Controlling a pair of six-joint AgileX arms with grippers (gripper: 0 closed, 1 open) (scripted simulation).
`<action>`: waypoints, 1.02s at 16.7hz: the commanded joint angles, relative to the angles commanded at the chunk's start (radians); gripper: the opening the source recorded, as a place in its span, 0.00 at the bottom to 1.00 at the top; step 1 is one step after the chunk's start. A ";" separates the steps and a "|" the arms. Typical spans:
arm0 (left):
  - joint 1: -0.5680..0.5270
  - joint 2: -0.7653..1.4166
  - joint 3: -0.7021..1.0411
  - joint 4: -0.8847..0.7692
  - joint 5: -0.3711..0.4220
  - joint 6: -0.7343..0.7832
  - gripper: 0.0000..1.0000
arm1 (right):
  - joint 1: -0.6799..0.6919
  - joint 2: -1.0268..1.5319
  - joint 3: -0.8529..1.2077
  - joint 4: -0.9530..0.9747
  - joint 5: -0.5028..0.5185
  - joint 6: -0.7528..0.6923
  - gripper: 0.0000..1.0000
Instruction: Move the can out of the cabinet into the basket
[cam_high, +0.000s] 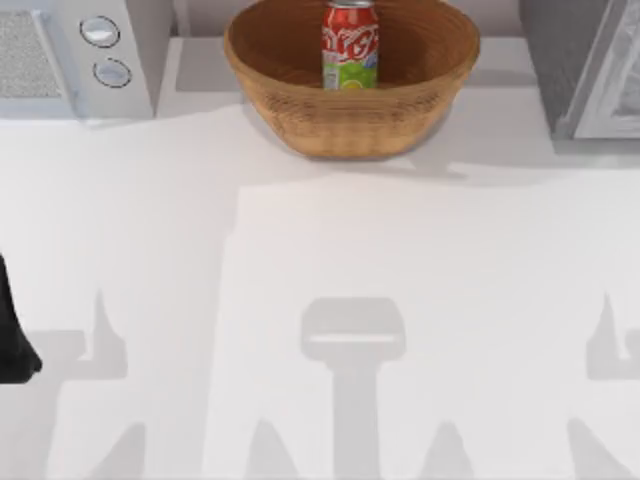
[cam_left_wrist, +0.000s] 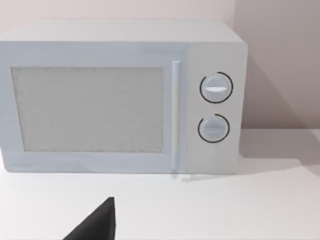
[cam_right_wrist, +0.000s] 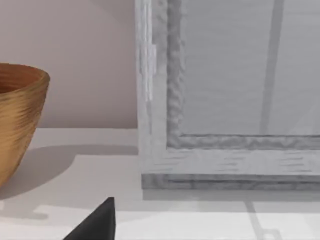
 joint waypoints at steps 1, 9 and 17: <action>0.000 0.000 0.000 0.000 0.000 0.000 1.00 | -0.003 -0.010 -0.005 -0.004 0.001 -0.001 1.00; 0.000 0.000 0.000 0.000 0.000 0.000 1.00 | -0.020 0.025 0.007 0.024 -0.025 0.004 1.00; 0.000 0.000 0.000 0.000 0.000 0.000 1.00 | -0.350 0.523 0.127 0.416 -0.349 0.013 1.00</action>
